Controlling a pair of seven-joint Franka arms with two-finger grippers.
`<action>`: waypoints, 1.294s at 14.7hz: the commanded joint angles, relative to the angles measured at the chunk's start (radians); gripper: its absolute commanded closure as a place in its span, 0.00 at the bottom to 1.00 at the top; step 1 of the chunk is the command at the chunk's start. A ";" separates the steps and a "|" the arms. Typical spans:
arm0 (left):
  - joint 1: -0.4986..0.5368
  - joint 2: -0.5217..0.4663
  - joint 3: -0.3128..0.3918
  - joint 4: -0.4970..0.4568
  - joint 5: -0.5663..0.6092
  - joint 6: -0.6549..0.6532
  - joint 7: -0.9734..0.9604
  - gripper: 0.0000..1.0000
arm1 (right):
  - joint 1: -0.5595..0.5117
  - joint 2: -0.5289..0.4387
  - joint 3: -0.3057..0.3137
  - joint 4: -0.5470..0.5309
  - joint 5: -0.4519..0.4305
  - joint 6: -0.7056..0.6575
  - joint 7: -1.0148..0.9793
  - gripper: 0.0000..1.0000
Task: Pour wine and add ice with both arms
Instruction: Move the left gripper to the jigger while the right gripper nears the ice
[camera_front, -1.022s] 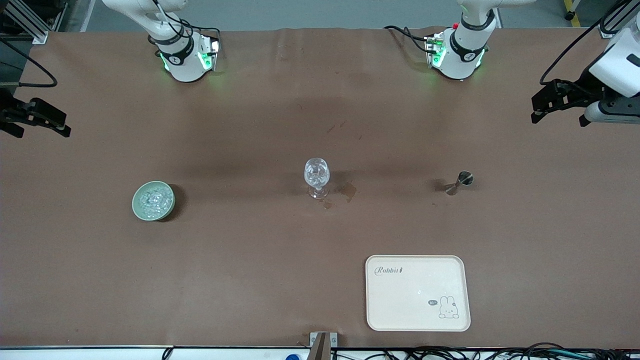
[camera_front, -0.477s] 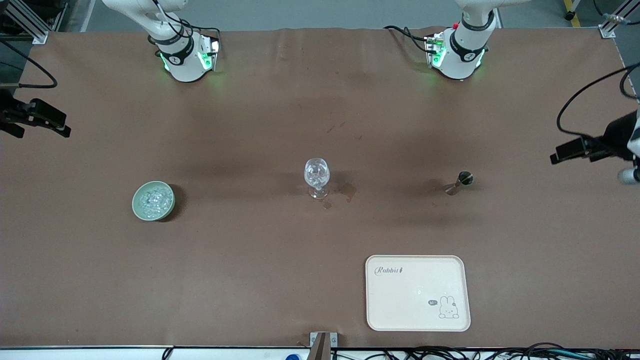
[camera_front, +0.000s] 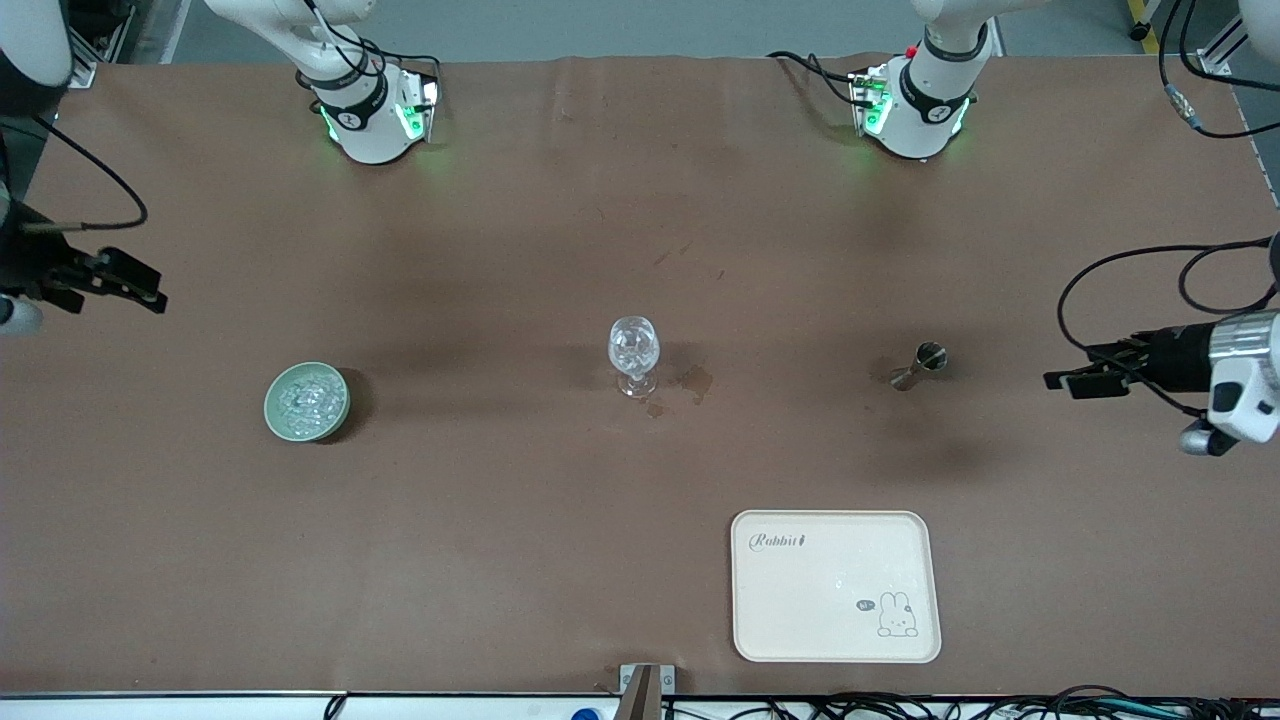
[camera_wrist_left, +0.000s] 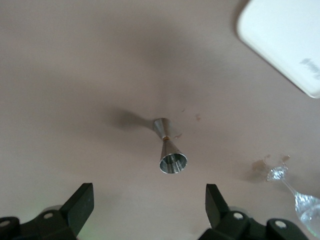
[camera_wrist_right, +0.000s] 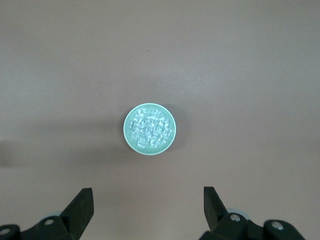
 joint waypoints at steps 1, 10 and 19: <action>0.016 0.082 -0.002 -0.018 -0.081 -0.011 -0.056 0.02 | -0.014 -0.024 0.006 -0.136 0.007 0.134 -0.013 0.03; 0.081 0.298 -0.002 -0.080 -0.379 -0.017 -0.198 0.08 | -0.017 0.158 0.006 -0.301 0.007 0.475 -0.013 0.07; 0.078 0.366 -0.002 -0.109 -0.498 -0.016 -0.267 0.19 | -0.031 0.310 0.006 -0.426 0.007 0.734 0.003 0.09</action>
